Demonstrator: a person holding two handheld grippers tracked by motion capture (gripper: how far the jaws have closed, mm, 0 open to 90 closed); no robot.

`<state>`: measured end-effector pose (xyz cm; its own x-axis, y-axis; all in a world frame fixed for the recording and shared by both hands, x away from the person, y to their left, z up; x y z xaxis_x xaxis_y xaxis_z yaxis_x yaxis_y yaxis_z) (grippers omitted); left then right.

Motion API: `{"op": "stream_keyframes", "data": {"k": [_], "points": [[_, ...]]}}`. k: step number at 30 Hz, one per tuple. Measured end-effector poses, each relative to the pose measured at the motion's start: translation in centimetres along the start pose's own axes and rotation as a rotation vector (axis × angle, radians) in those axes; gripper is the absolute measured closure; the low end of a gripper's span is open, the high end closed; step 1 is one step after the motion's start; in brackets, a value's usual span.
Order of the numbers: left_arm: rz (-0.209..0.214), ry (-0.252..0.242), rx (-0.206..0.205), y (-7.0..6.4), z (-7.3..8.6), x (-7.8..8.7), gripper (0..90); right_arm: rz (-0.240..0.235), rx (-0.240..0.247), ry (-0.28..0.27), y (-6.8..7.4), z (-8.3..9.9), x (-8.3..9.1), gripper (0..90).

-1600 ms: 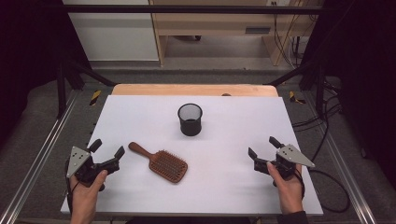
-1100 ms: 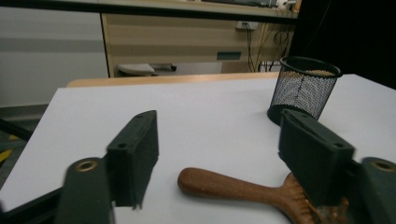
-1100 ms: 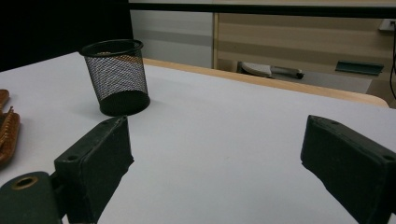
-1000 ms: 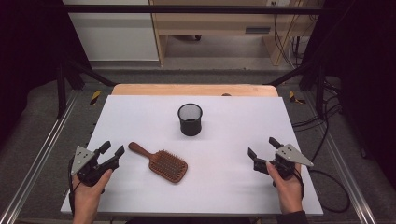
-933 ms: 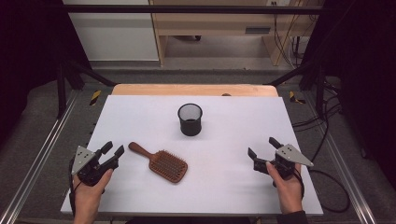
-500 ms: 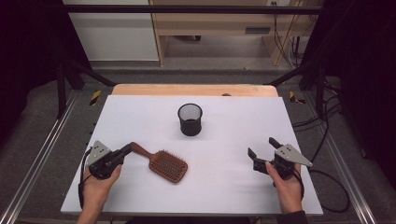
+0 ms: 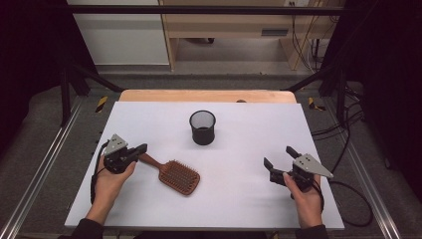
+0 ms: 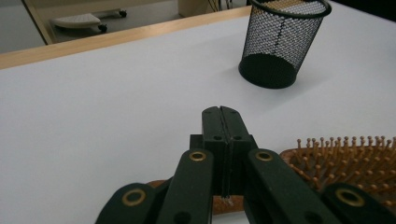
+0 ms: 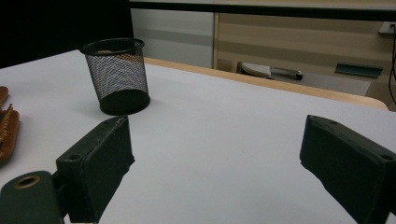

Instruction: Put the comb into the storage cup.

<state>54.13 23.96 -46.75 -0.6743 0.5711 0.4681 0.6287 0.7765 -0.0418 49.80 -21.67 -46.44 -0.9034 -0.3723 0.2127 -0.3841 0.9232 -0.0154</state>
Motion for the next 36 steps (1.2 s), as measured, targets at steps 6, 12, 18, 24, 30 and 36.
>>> {"op": "stream_keyframes", "data": {"k": [6,12,18,24,30,36], "points": [[-0.003,0.108,-0.057,-0.3,0.4,-1.7,90.0,-0.009,0.007,-0.001,0.4,-0.1,0.1,9.1],[0.005,0.189,-0.077,-0.2,1.0,-3.0,90.0,-0.013,0.007,-0.001,0.4,-0.1,0.1,9.0],[0.006,0.245,-0.075,-0.2,1.7,-3.9,90.0,-0.014,0.004,-0.001,0.4,-0.1,0.1,9.0],[0.008,0.269,-0.071,-0.3,2.1,-4.1,90.0,-0.017,0.004,-0.005,0.4,-0.1,0.2,9.5],[0.016,0.311,-0.083,-0.4,2.7,-4.5,90.0,-0.018,0.001,-0.005,0.4,-0.2,0.2,9.5],[0.025,0.336,-0.085,-0.5,3.2,-4.4,90.0,-0.021,-0.001,-0.004,0.4,-0.2,0.2,9.5]]}}
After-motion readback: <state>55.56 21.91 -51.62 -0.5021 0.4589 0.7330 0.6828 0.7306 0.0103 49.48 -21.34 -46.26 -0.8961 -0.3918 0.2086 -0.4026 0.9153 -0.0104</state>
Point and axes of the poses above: each handheld gripper's, and its own axes: x roughly backward along the jaws, z roughly out of its underside, y roughly to its left, the point moved 7 cm from there along -x, roughly forward along the jaws, and after that the axes turned 4 degrees about z, right-handed, at the moved point
